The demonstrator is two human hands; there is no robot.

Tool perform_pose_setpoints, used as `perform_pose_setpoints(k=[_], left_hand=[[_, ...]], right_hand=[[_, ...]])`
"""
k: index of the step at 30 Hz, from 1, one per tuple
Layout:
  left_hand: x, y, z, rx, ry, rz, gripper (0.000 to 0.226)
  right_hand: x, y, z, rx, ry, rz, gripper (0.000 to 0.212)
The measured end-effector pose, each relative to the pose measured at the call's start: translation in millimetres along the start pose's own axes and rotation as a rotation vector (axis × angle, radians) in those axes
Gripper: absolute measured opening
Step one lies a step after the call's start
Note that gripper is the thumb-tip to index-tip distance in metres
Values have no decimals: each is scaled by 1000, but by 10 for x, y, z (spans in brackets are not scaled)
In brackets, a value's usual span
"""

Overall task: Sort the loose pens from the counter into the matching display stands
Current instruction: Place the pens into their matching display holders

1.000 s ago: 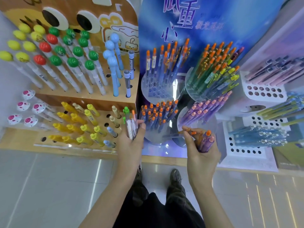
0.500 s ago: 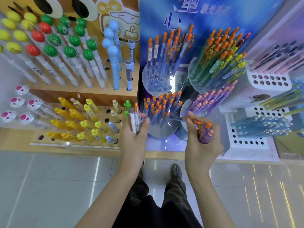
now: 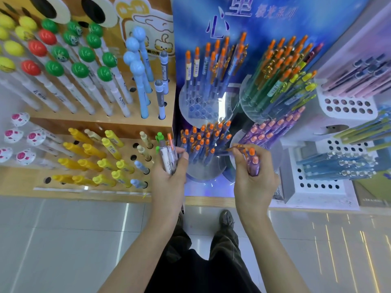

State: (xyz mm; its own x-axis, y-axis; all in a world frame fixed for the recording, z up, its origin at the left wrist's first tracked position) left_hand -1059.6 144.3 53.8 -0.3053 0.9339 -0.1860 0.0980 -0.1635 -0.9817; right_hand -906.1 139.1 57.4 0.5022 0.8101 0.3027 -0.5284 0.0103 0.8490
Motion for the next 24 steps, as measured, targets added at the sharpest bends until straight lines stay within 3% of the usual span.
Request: perform_pose_setpoints(k=[4, 12, 16, 24], left_hand=[[6, -16, -8, 2, 6, -4, 19], [-13, -31, -3, 3, -2, -11, 22], [-72, -39, 34, -22, -2, -23, 11], [-112, -38, 135, -87, -41, -66, 14]], right_hand=[[-21, -7, 12, -67, -25, 63, 21], [-20, 61, 92, 13, -66, 32, 11], [-156, 84, 174, 13, -47, 74, 12], [-248, 130, -1, 83, -12, 35, 10]])
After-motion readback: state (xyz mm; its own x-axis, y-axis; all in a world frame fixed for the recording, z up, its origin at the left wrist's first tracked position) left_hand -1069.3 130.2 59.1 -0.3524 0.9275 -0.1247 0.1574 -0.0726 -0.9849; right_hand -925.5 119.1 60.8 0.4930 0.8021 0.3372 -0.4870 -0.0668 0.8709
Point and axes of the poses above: each hand's wrist, its own x-axis towards the middle knuckle, its own z-axis out of the back of the hand, y = z × x, the point moved 2 cm from there along x, towards the middle knuckle, and after that the axes turned 7 degrees about -x, right-handed, at the moved point
